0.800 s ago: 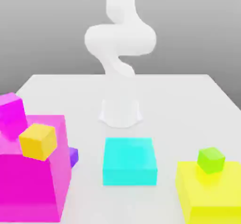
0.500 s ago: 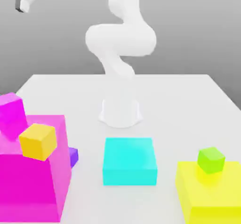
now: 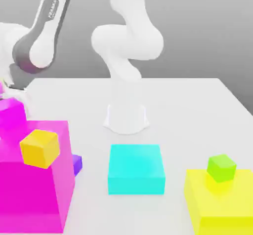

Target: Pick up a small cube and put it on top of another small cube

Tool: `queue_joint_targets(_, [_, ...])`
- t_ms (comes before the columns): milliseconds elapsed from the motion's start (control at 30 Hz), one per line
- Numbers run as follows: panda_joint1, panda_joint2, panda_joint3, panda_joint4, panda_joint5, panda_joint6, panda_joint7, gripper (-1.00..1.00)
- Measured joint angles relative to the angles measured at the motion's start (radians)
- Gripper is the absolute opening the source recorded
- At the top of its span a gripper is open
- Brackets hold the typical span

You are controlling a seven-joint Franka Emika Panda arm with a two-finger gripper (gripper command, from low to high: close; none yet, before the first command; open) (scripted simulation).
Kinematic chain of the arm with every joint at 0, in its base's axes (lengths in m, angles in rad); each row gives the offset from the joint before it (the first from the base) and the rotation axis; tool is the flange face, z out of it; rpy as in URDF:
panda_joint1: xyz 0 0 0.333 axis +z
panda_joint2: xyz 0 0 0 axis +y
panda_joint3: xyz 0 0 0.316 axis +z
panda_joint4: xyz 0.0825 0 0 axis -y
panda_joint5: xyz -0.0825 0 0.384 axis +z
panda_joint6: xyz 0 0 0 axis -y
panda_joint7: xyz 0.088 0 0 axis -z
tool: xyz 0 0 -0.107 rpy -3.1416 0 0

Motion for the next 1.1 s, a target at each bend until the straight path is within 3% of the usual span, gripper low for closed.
queue_joint_targets(133, [0.096,0.007,0.052,-0.121,0.075,0.129,0.047,0.00])
queue_joint_targets(267, [0.216,-0.044,0.105,-0.217,0.090,0.288,0.199,0.00])
queue_joint_targets(367, [0.190,-0.075,0.121,-0.264,0.030,0.381,0.328,0.00])
queue_joint_targets(433, [0.197,-0.031,0.132,-0.263,0.099,0.431,0.302,0.00])
queue_joint_targets(567, [0.039,0.108,0.366,-0.234,0.356,0.541,0.129,0.00])
queue_joint_targets(667, [-0.142,0.213,0.543,-0.215,0.362,0.630,0.117,0.00])
queue_joint_targets(700, [-0.170,0.234,0.569,-0.212,0.360,0.648,0.116,-1.00])
queue_joint_targets(967, [-0.151,0.208,0.549,-0.217,0.350,0.627,0.127,-1.00])
queue_joint_targets(1100, [-0.056,0.075,0.419,-0.244,0.211,0.520,0.233,-1.00])
